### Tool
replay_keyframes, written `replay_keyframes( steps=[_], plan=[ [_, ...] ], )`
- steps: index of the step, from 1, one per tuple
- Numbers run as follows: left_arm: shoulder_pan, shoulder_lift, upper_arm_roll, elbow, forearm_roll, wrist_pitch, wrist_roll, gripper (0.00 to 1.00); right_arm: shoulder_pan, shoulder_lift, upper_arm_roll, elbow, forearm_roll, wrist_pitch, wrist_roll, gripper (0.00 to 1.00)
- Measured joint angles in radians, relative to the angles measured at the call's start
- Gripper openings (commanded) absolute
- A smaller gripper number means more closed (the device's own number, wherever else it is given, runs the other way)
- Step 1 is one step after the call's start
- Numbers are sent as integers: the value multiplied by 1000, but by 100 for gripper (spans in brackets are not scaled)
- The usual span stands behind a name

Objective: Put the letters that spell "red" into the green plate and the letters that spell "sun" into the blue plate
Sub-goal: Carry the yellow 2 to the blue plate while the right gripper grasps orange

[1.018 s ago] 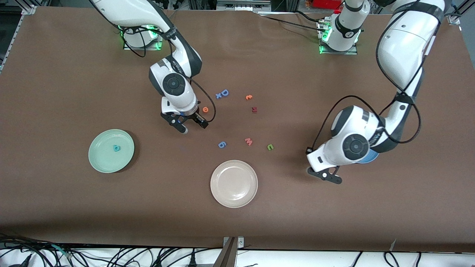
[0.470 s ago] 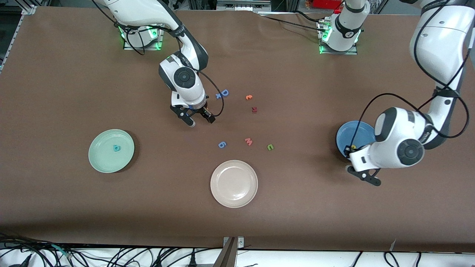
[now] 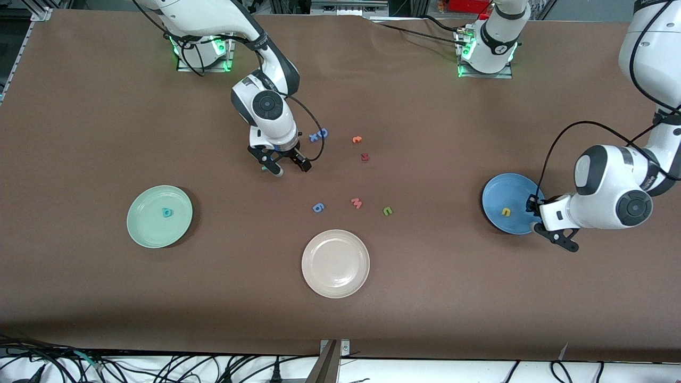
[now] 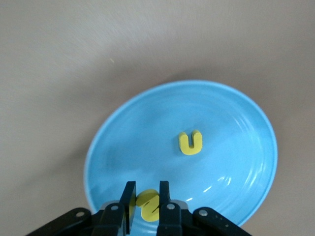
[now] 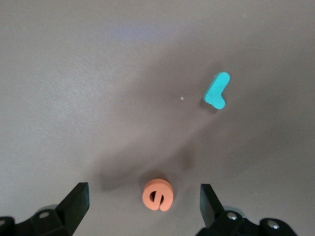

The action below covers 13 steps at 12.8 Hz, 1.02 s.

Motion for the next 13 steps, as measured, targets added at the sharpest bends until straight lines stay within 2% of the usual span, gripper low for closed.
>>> replay_keyframes(
  steps=[2, 4, 6, 8, 13],
  plan=[
    [2, 0, -1, -40, 0, 26, 0, 14, 9, -1, 0, -19, 0, 18, 0, 99],
    [2, 0, -4, -46, 0, 29, 0, 15, 15, -1, 0, -33, 0, 36, 1, 84],
    [1, 0, -6, -46, 0, 29, 0, 15, 20, -2, 0, -45, 0, 52, 1, 60],
    [1, 0, -7, -46, 0, 29, 0, 15, 22, -4, 0, -49, 0, 57, 1, 46],
    [0, 0, -8, -48, 0, 29, 0, 19, 22, -19, -1, -56, 0, 57, 1, 35]
  ],
)
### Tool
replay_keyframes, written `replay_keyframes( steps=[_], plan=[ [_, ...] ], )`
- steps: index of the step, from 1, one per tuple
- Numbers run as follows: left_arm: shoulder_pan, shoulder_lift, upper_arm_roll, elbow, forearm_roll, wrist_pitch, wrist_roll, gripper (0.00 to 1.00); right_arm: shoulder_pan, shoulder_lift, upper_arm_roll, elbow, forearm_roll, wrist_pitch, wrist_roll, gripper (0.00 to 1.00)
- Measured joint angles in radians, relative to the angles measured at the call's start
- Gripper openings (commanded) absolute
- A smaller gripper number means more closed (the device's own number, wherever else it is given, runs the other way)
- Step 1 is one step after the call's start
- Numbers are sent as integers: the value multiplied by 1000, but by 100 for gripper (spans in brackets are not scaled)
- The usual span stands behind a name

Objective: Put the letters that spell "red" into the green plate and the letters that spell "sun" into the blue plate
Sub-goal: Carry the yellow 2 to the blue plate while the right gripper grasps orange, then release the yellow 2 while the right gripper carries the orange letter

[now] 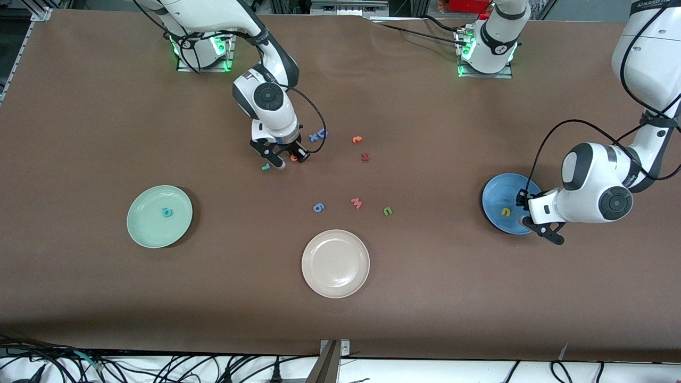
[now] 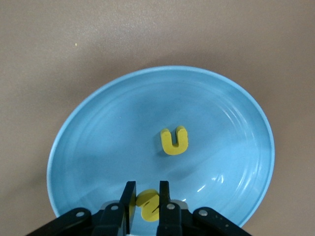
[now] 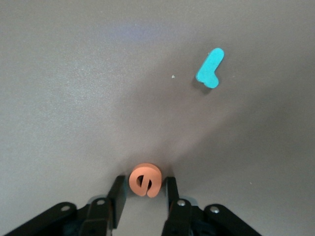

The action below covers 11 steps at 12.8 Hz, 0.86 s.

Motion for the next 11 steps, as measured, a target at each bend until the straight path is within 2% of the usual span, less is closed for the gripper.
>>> replay_keyframes(
  steps=[2, 3, 5, 8, 11],
  plan=[
    [-2, 0, -1, -2, 0, 0, 0, 21, 0, -1, 0, -1, 0, -1, 0, 32],
    [-3, 0, -1, -3, 0, 0, 0, 32, 0, -1, 0, -1, 0, -1, 0, 31],
    [-4, 0, -1, -4, 0, 0, 0, 38, 0, -2, -1, -2, 0, -1, 0, 28],
    [-5, 0, -3, -4, 0, 0, 0, 42, 0, -3, -1, -3, 0, -1, 0, 27],
    [-6, 0, -3, -4, 0, 0, 0, 41, 0, -3, -1, -3, 0, -1, 0, 24]
  ],
)
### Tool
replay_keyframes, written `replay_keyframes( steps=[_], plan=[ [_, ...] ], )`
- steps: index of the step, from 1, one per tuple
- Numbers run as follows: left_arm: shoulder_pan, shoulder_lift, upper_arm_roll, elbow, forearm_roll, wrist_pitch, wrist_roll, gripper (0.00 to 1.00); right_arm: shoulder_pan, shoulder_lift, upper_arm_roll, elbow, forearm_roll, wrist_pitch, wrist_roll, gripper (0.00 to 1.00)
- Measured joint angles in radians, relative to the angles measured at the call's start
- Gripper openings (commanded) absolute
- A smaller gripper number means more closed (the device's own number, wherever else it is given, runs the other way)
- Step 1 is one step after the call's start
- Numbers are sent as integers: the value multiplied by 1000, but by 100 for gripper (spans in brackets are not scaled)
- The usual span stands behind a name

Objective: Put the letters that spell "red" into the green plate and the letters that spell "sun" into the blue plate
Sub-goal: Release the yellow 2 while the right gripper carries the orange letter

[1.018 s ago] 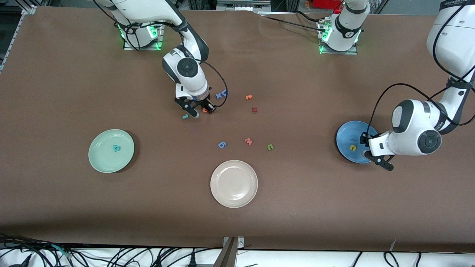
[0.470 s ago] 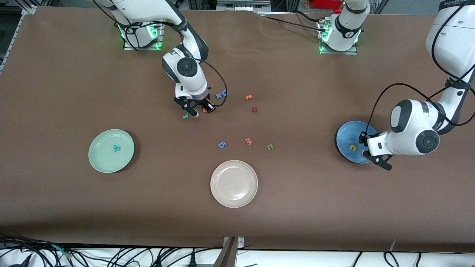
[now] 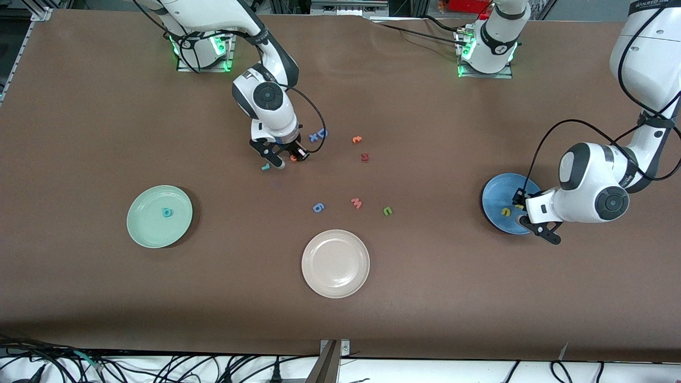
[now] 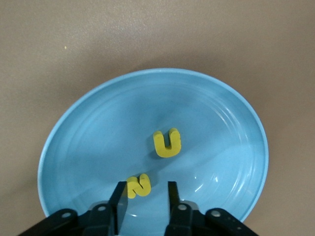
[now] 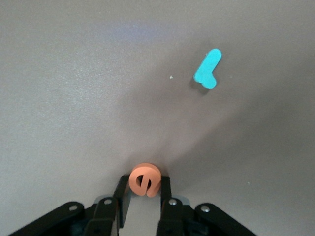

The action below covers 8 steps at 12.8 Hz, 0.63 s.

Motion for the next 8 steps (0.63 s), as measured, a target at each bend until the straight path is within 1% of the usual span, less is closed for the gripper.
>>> replay_keyframes(
  steps=[2, 3, 5, 8],
  plan=[
    [1, -1, -4, 1, 0, 0, 0, 40, 0, 0, 0, 0, 0, 0, 0, 24],
    [2, -5, -19, 5, 0, -2, 0, 40, 0, 0, -2, 1, 0, 2, 0, 24],
    [1, -23, -77, 19, 0, -28, -28, 40, 0, 0, -10, 16, 0, -10, -2, 24],
    [-2, -49, -187, 51, 0, -59, -139, 40, 0, -2, -22, 88, -1, -128, -21, 24]
  ],
)
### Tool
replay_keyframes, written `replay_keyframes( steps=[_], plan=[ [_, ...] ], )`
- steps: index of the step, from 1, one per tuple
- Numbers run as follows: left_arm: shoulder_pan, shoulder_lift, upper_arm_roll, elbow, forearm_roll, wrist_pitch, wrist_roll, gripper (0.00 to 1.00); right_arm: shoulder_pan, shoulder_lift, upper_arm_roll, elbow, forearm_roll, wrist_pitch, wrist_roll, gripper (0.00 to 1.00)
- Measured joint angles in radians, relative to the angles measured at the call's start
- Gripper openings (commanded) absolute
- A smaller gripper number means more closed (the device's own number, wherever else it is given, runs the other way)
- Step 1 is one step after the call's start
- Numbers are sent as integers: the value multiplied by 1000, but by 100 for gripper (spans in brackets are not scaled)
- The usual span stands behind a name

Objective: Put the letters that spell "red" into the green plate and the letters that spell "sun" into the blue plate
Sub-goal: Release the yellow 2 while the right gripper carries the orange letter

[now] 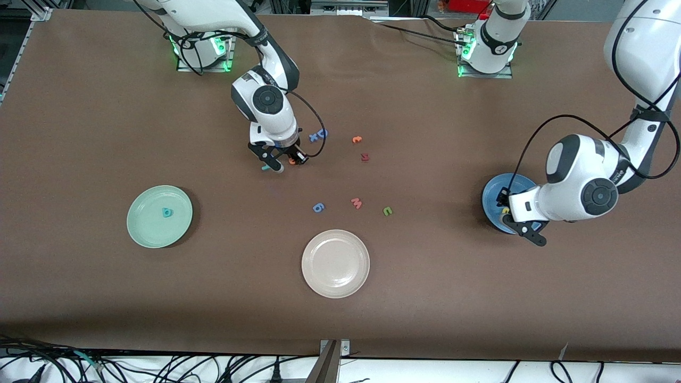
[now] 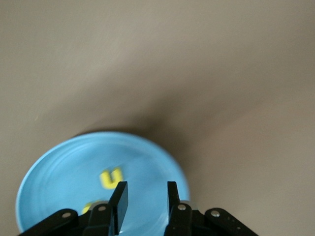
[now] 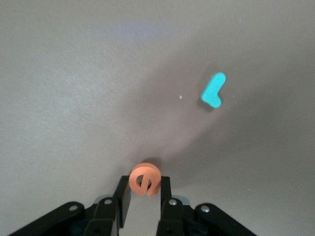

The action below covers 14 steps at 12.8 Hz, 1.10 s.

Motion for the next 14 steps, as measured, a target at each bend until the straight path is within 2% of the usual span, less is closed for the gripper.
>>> replay_keyframes(
  steps=[2, 3, 5, 6, 10, 12, 14],
  plan=[
    [-40, -3, -69, 15, 0, -6, -164, 41, 0, -9, -20, 56, 0, -92, -47, 24],
    [-102, -3, -75, 19, 0, -6, -274, 41, 0, -17, -35, 90, -1, -155, -84, 24],
    [-245, 2, -72, 21, 1, -1, -480, 48, 0, -36, -73, 167, -1, -313, -189, 24],
    [-296, 9, -68, 21, 1, 23, -555, 48, 0, -43, -103, 200, -1, -384, -256, 24],
    [-350, 102, -50, 22, 5, 216, -697, 47, -2, -63, -248, 248, -1, -503, -557, 24],
    [-460, 143, 43, 27, 20, 305, -776, 48, -2, -68, -315, 250, -1, -522, -699, 24],
    [-594, 167, 129, 56, 21, 333, -862, 48, -3, -69, -381, 250, -1, -527, -840, 24]
  ],
)
